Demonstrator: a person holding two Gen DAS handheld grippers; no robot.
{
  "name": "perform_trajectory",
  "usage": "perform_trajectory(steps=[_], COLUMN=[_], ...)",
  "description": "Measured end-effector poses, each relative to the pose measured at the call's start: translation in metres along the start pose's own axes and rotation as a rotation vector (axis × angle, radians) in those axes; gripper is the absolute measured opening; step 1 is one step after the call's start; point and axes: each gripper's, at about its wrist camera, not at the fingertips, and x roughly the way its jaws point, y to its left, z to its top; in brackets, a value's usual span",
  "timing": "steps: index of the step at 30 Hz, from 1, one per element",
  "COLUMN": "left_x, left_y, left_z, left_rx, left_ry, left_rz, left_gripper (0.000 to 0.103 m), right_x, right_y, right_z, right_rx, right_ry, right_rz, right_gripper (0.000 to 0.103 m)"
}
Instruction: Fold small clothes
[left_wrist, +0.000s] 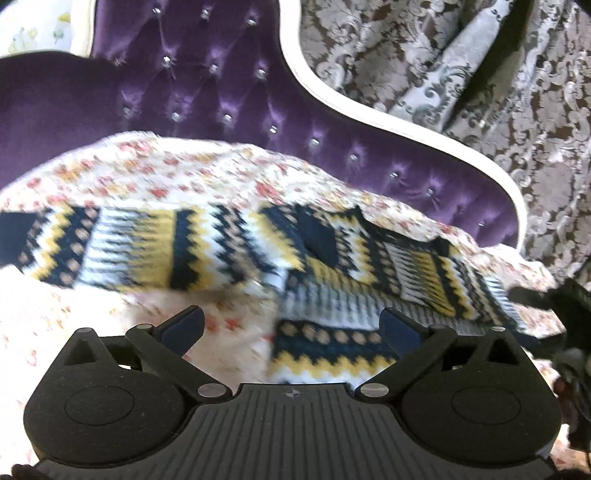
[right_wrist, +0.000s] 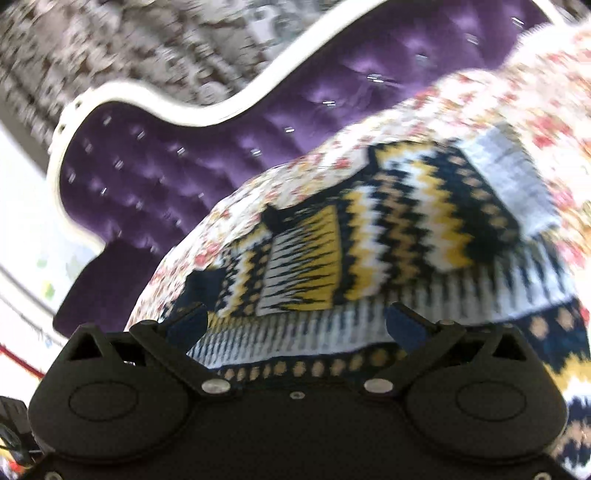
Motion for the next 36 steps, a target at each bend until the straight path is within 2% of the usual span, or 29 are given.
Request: perform_trajectory(steps=[2, 5, 8, 11, 16, 19, 27, 36], left_x=[-0.001, 0.0, 0.001, 0.0, 0.0, 0.004, 0.023, 0.02], left_y=[0.01, 0.035, 0.065, 0.092, 0.135, 0.157, 0.193, 0.208], left_z=[0.006, 0.013, 0.016, 0.018, 0.016, 0.014, 0.007, 0.021], left_rx=[-0.007, -0.097, -0.192, -0.257, -0.33, -0.368, -0.494, -0.527], left_ry=[-0.017, -0.014, -0.015, -0.031, -0.044, -0.051, -0.07, -0.21], left_rz=[0.02, 0.023, 0.041, 0.106, 0.197, 0.225, 0.205, 0.149], left_gripper=[0.102, 0.102, 0.102, 0.102, 0.102, 0.102, 0.101, 0.1], right_x=[0.002, -0.002, -0.008, -0.013, -0.029, -0.034, -0.028, -0.016], right_y=[0.002, 0.008, 0.01, 0.018, 0.04, 0.046, 0.042, 0.046], right_z=[0.006, 0.01, 0.004, 0.0, -0.002, -0.002, -0.001, -0.013], right_rx=[0.011, -0.014, -0.037, -0.074, -0.186, -0.22, -0.194, -0.232], right_ry=[0.049, 0.078, 0.052, 0.009, -0.101, -0.133, -0.111, -0.048], right_rz=[-0.018, 0.045, 0.115, 0.151, 0.231, 0.241, 0.229, 0.217], right_gripper=[0.103, 0.103, 0.103, 0.103, 0.103, 0.103, 0.103, 0.103])
